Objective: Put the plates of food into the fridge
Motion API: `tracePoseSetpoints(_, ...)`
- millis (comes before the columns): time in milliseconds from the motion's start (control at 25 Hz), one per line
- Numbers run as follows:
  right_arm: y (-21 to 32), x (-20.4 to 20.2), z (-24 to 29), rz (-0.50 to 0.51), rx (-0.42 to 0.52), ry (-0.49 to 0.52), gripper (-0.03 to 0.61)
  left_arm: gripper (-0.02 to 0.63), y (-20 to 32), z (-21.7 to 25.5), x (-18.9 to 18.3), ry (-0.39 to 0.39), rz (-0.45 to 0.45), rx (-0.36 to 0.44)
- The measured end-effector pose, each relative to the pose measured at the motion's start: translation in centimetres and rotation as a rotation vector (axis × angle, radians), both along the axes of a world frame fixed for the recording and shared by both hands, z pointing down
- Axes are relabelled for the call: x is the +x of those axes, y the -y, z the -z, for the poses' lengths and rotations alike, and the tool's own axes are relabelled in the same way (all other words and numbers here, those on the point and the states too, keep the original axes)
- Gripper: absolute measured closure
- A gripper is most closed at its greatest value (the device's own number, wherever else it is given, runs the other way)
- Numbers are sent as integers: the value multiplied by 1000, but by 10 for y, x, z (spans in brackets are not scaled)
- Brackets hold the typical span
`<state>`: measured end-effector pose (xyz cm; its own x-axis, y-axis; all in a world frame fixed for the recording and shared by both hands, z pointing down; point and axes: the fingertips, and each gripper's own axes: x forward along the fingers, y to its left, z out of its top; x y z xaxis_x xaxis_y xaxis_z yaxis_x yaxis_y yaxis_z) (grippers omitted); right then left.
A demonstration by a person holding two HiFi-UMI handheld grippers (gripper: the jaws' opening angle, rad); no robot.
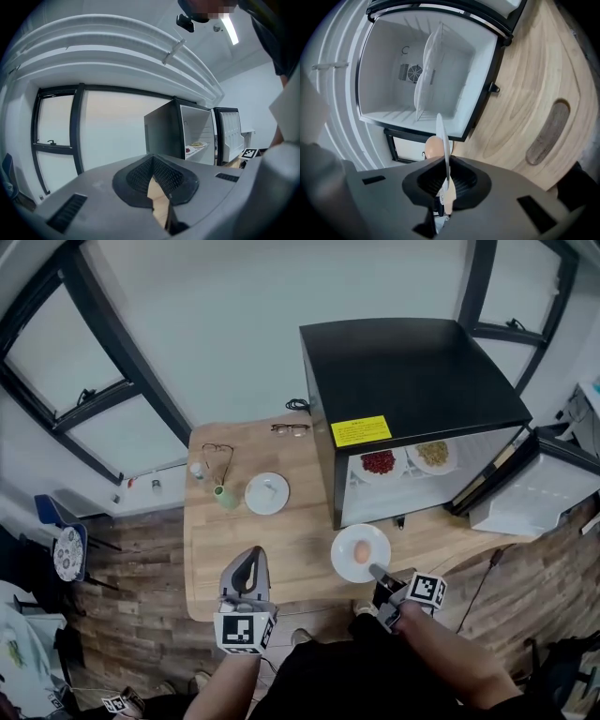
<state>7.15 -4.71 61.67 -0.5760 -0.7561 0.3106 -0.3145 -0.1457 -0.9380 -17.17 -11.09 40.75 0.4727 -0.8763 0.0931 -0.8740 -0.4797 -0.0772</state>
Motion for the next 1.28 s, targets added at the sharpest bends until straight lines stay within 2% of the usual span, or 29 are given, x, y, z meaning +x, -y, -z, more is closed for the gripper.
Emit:
tracePoseSetpoints(240, 33, 41, -3, -9, -13, -21, 541, 611, 23, 19, 37, 1, 29, 37)
tracePoseSetpoints(440, 62, 63, -3, 14, 1, -36, 541, 611, 31, 13, 51, 19, 67, 31)
tracePoseSetpoints(720, 101, 88, -11, 24, -20, -60, 541, 611, 40, 5, 56, 24, 134, 9)
tracePoseSetpoints(880, 128, 96, -16, -17, -45, -41, 541, 611, 47, 2, 50, 32, 168, -1)
tracePoseSetpoints(1280, 172, 84, -24, 7, -61, -98, 541, 611, 54, -11, 32, 62, 205, -51)
